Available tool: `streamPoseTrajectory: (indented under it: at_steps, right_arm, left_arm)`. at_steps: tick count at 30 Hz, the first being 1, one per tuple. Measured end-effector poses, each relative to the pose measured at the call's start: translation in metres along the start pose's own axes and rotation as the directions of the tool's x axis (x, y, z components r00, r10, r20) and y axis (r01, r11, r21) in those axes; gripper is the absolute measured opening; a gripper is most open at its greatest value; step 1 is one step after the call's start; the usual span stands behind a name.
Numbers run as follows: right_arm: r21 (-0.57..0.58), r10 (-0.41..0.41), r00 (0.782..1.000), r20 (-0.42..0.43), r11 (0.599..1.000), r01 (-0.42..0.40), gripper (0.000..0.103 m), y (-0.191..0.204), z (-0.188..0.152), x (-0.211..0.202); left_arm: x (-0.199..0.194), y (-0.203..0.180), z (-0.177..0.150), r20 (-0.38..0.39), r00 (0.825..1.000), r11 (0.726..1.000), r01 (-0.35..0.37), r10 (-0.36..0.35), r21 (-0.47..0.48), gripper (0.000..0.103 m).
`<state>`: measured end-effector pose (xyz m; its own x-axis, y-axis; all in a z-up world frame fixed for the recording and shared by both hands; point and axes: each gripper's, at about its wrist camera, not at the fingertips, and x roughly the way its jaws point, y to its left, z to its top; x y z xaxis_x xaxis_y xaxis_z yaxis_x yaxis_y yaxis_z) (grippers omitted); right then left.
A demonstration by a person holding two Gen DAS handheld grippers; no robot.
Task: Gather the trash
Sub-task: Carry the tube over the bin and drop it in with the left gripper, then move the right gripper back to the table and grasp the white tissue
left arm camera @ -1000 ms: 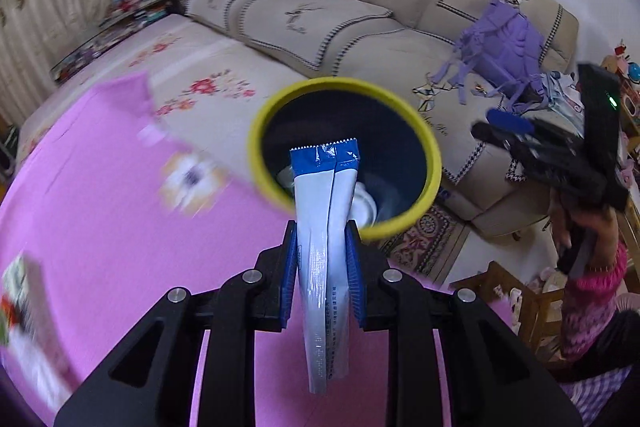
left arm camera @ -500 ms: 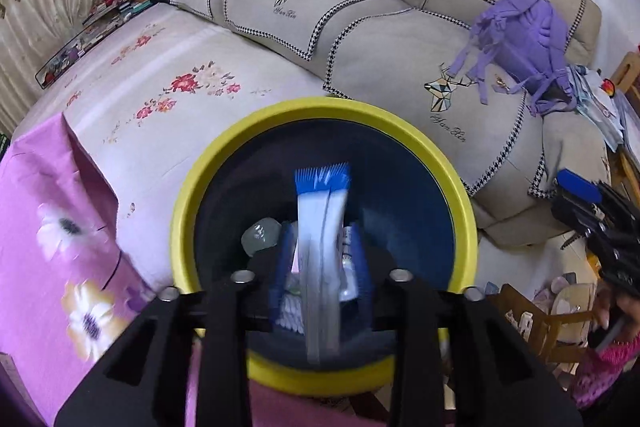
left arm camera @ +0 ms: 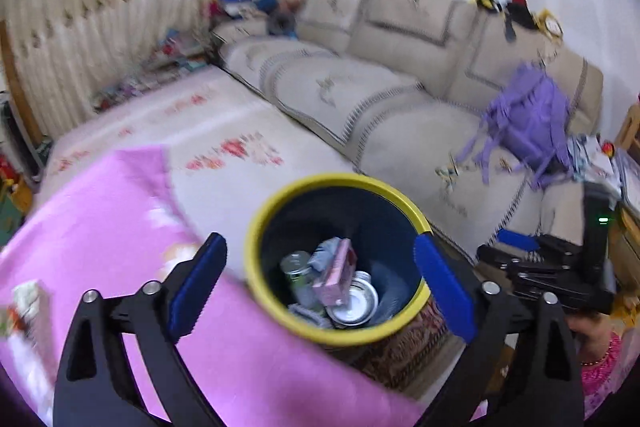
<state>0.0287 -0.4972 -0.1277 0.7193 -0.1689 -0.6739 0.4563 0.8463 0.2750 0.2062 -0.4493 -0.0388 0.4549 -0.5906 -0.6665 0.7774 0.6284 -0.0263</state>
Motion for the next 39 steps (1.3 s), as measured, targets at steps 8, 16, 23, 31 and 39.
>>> streamPoseTrajectory:
  at_steps: [8,16,23,31,39]
  right_arm:
    - [-0.103,0.088,0.996,-0.01,0.991,-0.088,0.062,0.067,-0.003,-0.004]
    - [-0.284,0.215,0.976,-0.027,0.935,-0.214,0.063,0.185,-0.001,-0.018]
    - [-0.417,0.346,0.934,-0.091,0.838,-0.352,0.066,0.302,-0.018,-0.023]
    - [-0.544,0.383,0.906,-0.18,0.729,-0.416,0.066,0.43,-0.052,-0.007]
    - [-0.604,0.295,0.906,-0.303,0.676,-0.422,0.066,0.5,-0.074,0.049]
  left_arm:
    - [-0.131,0.058,-0.075,0.117,0.973,0.965,-0.175,0.2,-0.194,0.098]
    - [-0.237,0.113,-0.162,0.11,0.876,0.859,-0.426,0.471,-0.286,0.098]
    - [-0.299,0.145,-0.232,0.073,0.774,0.746,-0.575,0.629,-0.337,0.098]
    - [-0.316,0.176,-0.27,0.043,0.756,0.71,-0.591,0.653,-0.384,0.098]
    - [-0.3,0.194,-0.283,0.018,0.782,0.719,-0.563,0.623,-0.408,0.098]
